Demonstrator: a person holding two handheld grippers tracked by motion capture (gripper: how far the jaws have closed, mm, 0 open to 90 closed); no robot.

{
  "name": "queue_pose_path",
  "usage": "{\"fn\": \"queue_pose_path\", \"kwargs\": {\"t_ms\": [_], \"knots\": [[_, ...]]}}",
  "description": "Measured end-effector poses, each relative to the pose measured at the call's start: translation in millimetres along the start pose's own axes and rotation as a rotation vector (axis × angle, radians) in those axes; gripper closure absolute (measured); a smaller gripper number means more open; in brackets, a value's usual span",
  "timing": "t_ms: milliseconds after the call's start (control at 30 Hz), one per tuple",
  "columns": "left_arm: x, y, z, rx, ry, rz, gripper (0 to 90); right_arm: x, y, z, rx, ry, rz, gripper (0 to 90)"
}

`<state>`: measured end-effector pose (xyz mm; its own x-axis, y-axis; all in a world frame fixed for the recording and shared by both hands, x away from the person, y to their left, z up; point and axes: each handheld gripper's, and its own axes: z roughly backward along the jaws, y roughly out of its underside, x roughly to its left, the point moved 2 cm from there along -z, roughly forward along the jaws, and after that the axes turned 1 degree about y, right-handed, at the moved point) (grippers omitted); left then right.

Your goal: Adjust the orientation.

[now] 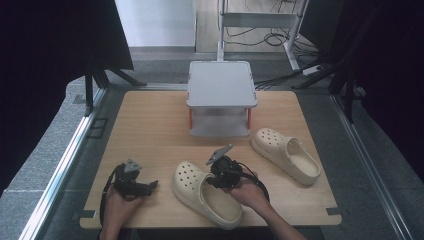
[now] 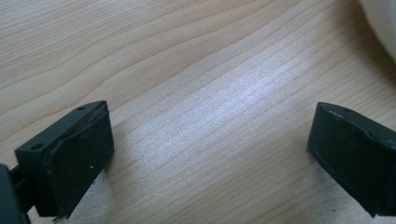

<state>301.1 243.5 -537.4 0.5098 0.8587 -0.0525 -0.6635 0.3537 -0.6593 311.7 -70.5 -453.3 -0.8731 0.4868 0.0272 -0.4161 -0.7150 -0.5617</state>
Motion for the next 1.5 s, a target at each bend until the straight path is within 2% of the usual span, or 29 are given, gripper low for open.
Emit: {"fn": "queue_pose_path", "kwargs": {"t_ms": [167, 267, 300, 333, 367, 400, 433, 467, 500, 600, 733, 767, 800, 933, 1067, 1167, 1333, 1500], "knots": [[0.1, 0.0, 0.1, 0.001, 0.0, -0.002, 0.2, -1.8, 5.9, -2.0, -0.011, 0.017, 0.021, 75.6], [0.1, 0.0, 0.1, 0.001, 0.0, -0.002, 0.3, -2.8, 7.1, -1.8, -0.019, 0.0, 0.016, 72.0], [0.0, 0.0, -0.1, 0.0, -0.001, 0.0, 0.2, -4.1, 7.0, 0.6, -0.037, -0.034, 0.004, 60.9], [0.0, 0.0, -0.1, 0.0, -0.001, 0.0, 0.2, -4.1, 7.0, 0.6, -0.037, -0.034, 0.004, 60.9], [0.0, 0.0, -0.1, -0.001, -0.001, 0.0, 0.2, -4.7, 6.8, 2.2, -0.039, -0.05, -0.003, 55.7], [0.0, 0.0, -0.1, 0.0, -0.001, 0.0, 0.2, -6.0, 7.1, 6.1, -0.04, -0.058, 0.005, 46.3], [0.0, 0.0, -0.1, -0.001, 0.0, 0.0, 0.2, -6.0, 7.1, 6.1, -0.04, -0.058, 0.005, 46.3], [0.0, 0.0, -0.1, 0.0, 0.0, 0.0, 0.3, -7.9, 8.2, 10.9, -0.048, -0.07, 0.009, 40.3], [0.0, 0.0, -0.1, -0.001, 0.0, 0.0, 0.3, -7.9, 8.2, 10.9, -0.048, -0.07, 0.009, 40.3], [-0.1, 0.0, -0.1, -0.001, -0.001, 0.0, 0.3, -13.1, 12.8, 20.7, -0.051, -0.099, 0.013, 29.5], [0.0, 0.0, 0.0, 0.001, 0.0, -0.002, 0.2, -17.4, 17.1, 28.1, -0.054, -0.098, 0.014, 23.1], [0.0, 0.0, 0.0, 0.001, 0.0, -0.002, 0.2, -20.9, 20.1, 32.4, -0.057, -0.092, 0.015, 18.1], [-0.1, 0.0, -0.1, 0.0, -0.001, 0.0, 0.2, -23.2, 21.8, 34.3, -0.059, -0.082, 0.01, 17.2], [-0.1, 0.0, -0.1, -0.001, -0.001, 0.0, 0.2, -31.5, 29.5, 40.4, -0.048, -0.058, 0.005, 14.0], [0.0, 0.0, 0.0, 0.001, -0.001, -0.002, 0.2, -37.5, 35.4, 44.8, -0.056, -0.058, -0.01, 13.2], [0.0, 0.1, -0.1, 0.0, -0.002, -0.002, 0.2, -45.0, 41.8, 50.0, -0.054, -0.034, -0.018, 12.7], [0.0, 0.1, -0.1, 0.0, -0.002, -0.002, 0.2, -60.9, 54.1, 60.7, -0.076, 0.003, -0.065, 7.6], [0.0, 0.1, -0.1, 0.0, -0.002, -0.002, 0.2, -80.6, 70.5, 73.6, -0.092, 0.064, -0.1, 0.8]]}}
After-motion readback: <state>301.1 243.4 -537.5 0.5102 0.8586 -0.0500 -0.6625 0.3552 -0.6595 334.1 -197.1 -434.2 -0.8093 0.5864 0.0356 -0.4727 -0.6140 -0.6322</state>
